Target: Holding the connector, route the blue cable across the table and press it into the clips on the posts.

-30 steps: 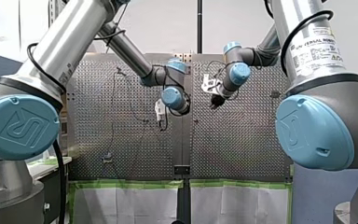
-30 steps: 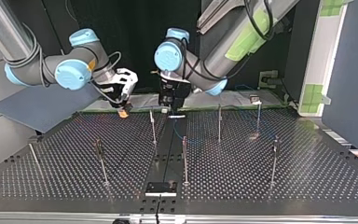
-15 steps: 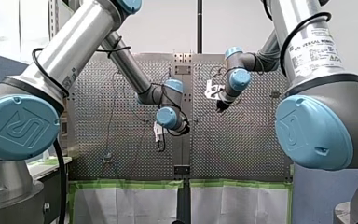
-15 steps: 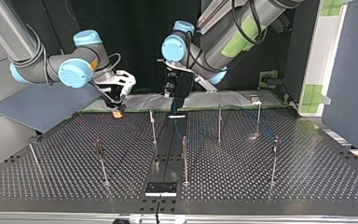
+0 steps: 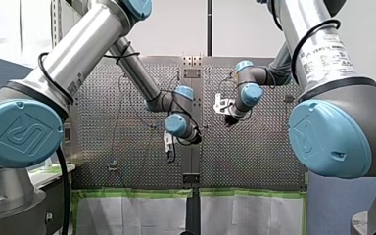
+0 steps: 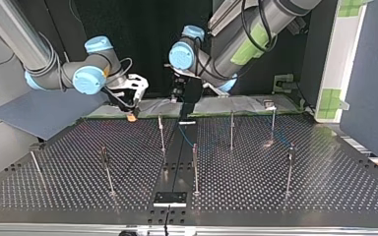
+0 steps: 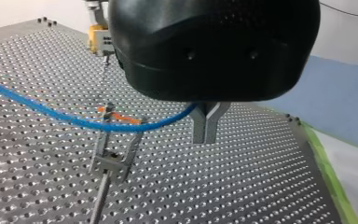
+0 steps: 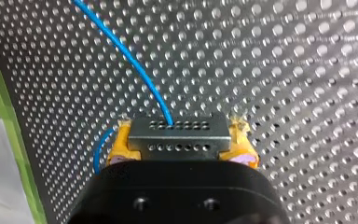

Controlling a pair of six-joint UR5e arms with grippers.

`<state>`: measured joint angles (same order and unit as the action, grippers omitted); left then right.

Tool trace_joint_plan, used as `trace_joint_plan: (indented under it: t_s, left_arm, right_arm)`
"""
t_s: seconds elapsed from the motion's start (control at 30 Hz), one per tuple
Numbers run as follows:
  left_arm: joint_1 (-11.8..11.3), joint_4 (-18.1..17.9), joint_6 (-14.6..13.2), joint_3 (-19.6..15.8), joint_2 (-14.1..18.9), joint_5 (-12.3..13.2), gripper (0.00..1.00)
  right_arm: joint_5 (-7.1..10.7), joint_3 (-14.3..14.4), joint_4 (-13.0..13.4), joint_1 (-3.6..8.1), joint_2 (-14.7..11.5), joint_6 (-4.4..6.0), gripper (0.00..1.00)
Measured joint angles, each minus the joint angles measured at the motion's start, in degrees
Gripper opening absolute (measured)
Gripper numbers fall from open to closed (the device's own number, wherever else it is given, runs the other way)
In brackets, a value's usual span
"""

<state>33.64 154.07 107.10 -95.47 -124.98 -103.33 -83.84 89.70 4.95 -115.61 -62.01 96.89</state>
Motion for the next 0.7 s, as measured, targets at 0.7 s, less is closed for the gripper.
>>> trace_joint_plan:
  t_s: [0.7]
  left_arm:
    - [-3.5, 4.32, 0.2, 10.14, -2.47, 0.87, 0.0]
  right_arm:
    - [2.58, -1.26, 2.14, 2.23, 1.75, 0.4, 0.0]
